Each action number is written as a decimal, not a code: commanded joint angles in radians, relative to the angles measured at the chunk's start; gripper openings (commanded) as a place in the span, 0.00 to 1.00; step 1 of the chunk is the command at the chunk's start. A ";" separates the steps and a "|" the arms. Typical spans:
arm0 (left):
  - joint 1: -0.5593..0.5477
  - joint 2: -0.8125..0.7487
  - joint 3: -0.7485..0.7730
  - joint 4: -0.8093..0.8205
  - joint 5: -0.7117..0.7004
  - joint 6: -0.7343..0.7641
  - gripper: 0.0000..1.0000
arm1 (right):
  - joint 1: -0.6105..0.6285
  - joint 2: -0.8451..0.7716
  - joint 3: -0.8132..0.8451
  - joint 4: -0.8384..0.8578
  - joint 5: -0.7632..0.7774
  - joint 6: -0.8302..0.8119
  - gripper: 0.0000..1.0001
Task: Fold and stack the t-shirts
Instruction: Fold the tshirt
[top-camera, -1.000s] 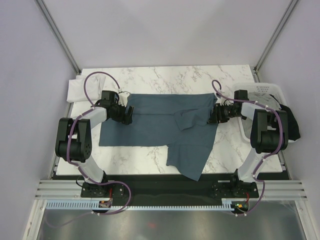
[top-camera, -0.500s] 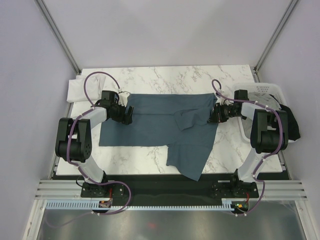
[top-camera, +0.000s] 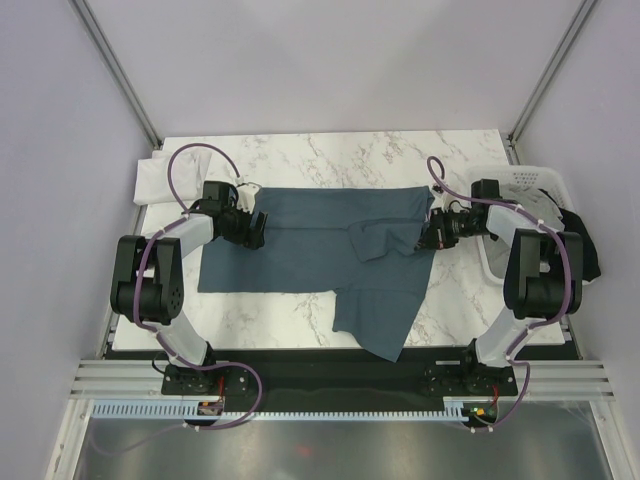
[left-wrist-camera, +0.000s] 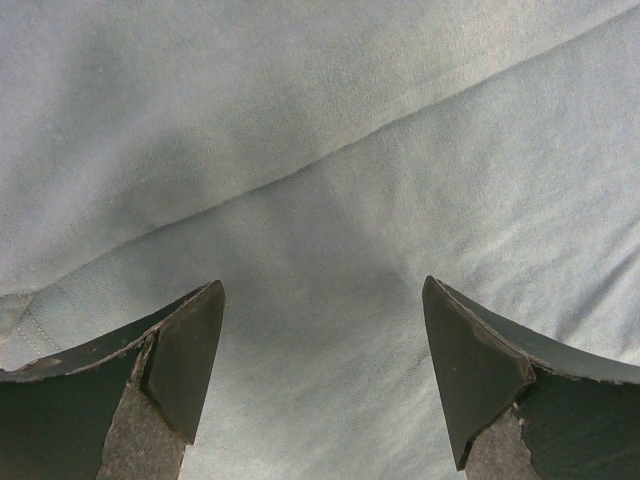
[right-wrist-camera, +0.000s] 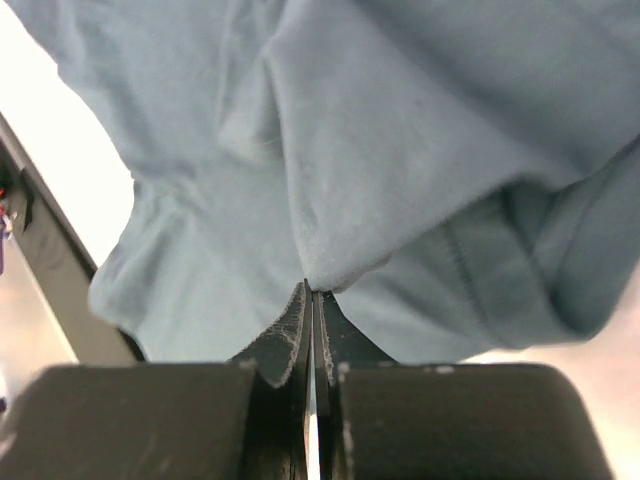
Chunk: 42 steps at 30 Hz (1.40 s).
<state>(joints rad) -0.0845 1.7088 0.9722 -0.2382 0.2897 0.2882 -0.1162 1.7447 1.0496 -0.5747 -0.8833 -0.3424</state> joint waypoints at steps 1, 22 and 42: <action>0.005 -0.003 0.019 0.004 0.008 -0.014 0.87 | -0.005 -0.071 0.012 -0.114 -0.062 -0.078 0.02; 0.003 -0.014 0.022 -0.001 0.016 -0.008 0.87 | 0.033 -0.371 0.076 -0.220 0.078 -0.173 0.42; 0.005 -0.021 0.020 -0.003 0.011 -0.012 0.87 | 0.589 -0.166 -0.043 0.268 0.606 -0.222 0.38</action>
<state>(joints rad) -0.0845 1.7084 0.9722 -0.2478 0.2901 0.2882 0.4679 1.5497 0.9783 -0.3904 -0.3607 -0.5194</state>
